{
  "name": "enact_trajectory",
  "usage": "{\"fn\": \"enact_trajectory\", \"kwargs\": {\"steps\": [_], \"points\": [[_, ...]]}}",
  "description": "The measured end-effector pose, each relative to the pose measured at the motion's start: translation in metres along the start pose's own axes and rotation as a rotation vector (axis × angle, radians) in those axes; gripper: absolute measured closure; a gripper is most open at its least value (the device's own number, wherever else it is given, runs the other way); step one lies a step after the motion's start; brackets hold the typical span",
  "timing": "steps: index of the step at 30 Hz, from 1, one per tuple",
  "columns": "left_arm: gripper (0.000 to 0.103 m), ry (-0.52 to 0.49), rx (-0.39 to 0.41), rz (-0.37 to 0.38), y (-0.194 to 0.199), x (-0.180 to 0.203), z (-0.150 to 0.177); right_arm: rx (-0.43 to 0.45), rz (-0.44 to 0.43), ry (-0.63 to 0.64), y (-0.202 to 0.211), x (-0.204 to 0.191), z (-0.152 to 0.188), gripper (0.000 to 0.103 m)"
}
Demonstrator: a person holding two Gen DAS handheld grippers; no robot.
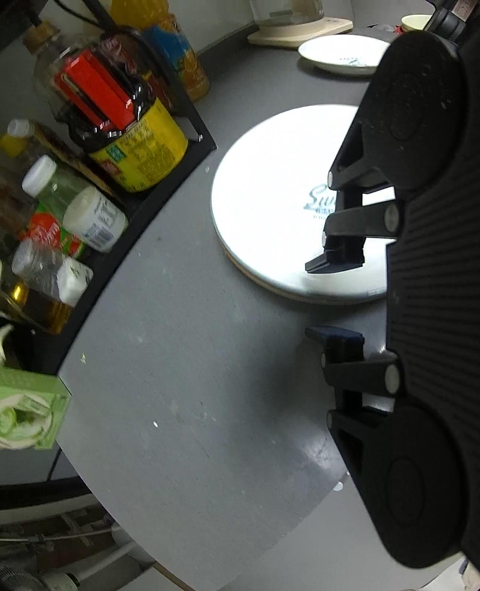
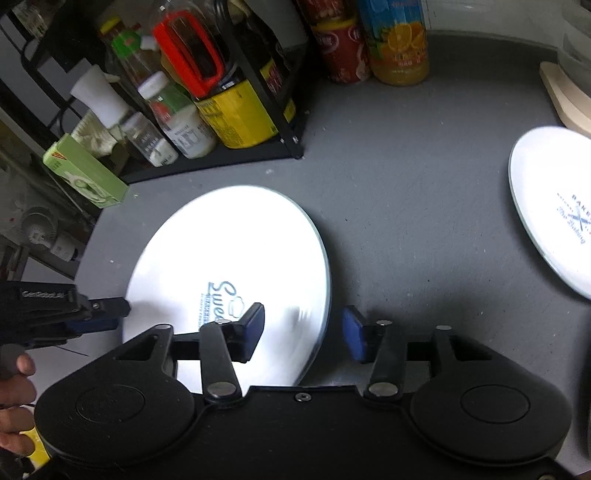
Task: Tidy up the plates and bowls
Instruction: 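Open both grippers and lift them away from the plate stack, then move both grippers to the small white 'Bakery' plate by the kettle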
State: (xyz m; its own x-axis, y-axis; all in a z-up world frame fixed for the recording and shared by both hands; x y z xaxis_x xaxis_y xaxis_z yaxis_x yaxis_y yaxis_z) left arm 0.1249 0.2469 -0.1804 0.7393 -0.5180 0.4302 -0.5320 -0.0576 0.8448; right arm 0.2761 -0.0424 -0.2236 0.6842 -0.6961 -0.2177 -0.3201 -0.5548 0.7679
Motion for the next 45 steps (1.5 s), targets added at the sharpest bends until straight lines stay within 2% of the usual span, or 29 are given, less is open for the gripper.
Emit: {"fn": "enact_trajectory", "kwargs": {"steps": [2, 3, 4, 5, 7, 12, 16, 28, 45], "points": [[0.072, -0.019, 0.003, 0.001, 0.002, 0.008, -0.002, 0.009, -0.006, -0.001, 0.005, 0.001, -0.003, 0.047], [0.065, -0.024, 0.007, 0.006, 0.003, 0.012, -0.002, 0.020, -0.004, 0.001, 0.009, 0.002, -0.005, 0.043], [0.056, -0.027, 0.014, 0.011, 0.004, 0.017, -0.002, 0.030, 0.000, 0.003, 0.012, 0.003, -0.007, 0.035], [0.051, -0.033, 0.022, 0.012, 0.006, 0.021, -0.003, 0.039, 0.002, 0.001, 0.016, 0.005, -0.009, 0.029], [0.039, -0.060, 0.040, 0.004, 0.008, 0.031, -0.003, 0.046, -0.012, -0.031, 0.022, 0.011, -0.014, 0.022], [0.029, -0.111, 0.043, 0.028, 0.005, 0.058, -0.003, 0.062, -0.016, -0.091, 0.039, 0.027, -0.027, 0.013], [0.027, -0.145, 0.037, 0.052, 0.002, 0.079, -0.002, 0.101, -0.004, -0.099, 0.055, 0.040, -0.035, 0.006], [0.025, -0.236, 0.009, 0.119, -0.009, 0.145, 0.005, 0.145, 0.075, -0.143, 0.083, 0.102, -0.047, 0.005], [0.025, -0.283, -0.056, 0.173, -0.037, 0.211, 0.029, 0.106, 0.155, -0.206, 0.092, 0.178, -0.057, 0.003]]}}
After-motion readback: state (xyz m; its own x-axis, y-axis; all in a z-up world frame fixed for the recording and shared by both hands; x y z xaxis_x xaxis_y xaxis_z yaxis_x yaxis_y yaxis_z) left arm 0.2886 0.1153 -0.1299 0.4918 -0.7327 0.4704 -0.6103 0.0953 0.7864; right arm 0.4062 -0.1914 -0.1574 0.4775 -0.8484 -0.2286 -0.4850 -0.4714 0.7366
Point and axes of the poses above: each gripper's, at about its wrist camera, not at the fingertips, and y roughly against the way its jaws point, x to its right, z to its underside, the point moved 4 cm from there along -y, roughly the way its jaws point, and after that the axes turned 8 degrees about z, right-handed, at the moved point
